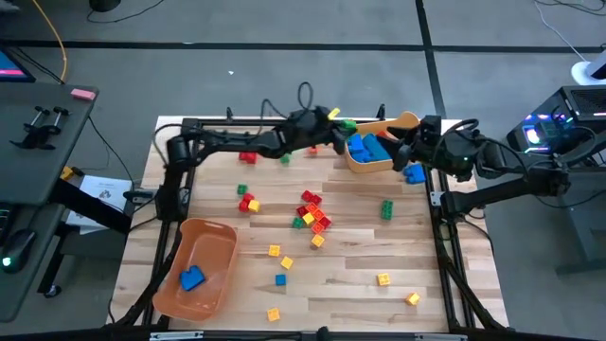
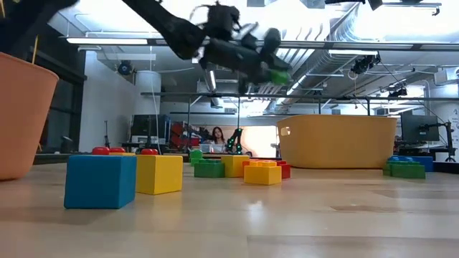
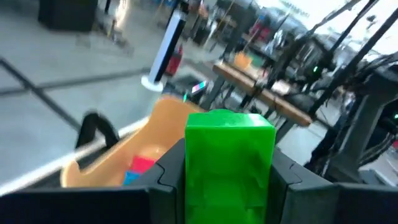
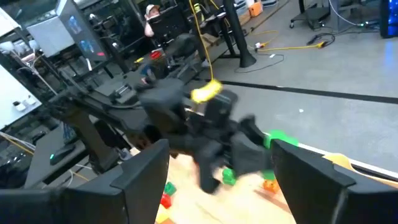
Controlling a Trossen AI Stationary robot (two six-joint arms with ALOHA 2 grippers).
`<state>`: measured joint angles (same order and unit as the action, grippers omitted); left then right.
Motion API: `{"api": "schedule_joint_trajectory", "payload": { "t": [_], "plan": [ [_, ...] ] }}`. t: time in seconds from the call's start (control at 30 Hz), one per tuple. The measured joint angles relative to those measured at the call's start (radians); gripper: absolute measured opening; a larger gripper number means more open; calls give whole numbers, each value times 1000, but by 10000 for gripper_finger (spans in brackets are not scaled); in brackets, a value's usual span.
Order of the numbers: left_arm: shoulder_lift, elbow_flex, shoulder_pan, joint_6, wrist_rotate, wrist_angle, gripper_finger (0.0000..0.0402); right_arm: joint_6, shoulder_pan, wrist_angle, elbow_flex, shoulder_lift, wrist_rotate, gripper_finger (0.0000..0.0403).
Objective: Sort blocks by size
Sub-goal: Remove the green game piece from the orange bin and put it into the yellow bin
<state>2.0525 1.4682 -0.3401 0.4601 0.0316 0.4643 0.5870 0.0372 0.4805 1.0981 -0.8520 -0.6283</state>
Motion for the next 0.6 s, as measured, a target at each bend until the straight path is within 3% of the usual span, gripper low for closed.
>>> {"api": "schedule_joint_trajectory", "payload": {
  "t": [0.27,0.47,0.53,0.6],
  "plan": [
    [178,306,-1,-35,-16,-213,102,37,0,0,0,-9,-11,275],
    [258,401,-1,-144,-19,-244,102,40,0,1,0,-9,-11,275],
    [264,402,2,-157,-20,-253,124,39,0,2,0,-9,-11,275],
    [263,403,4,-161,-20,-258,173,38,0,3,0,-9,-11,275]
  ]
}}
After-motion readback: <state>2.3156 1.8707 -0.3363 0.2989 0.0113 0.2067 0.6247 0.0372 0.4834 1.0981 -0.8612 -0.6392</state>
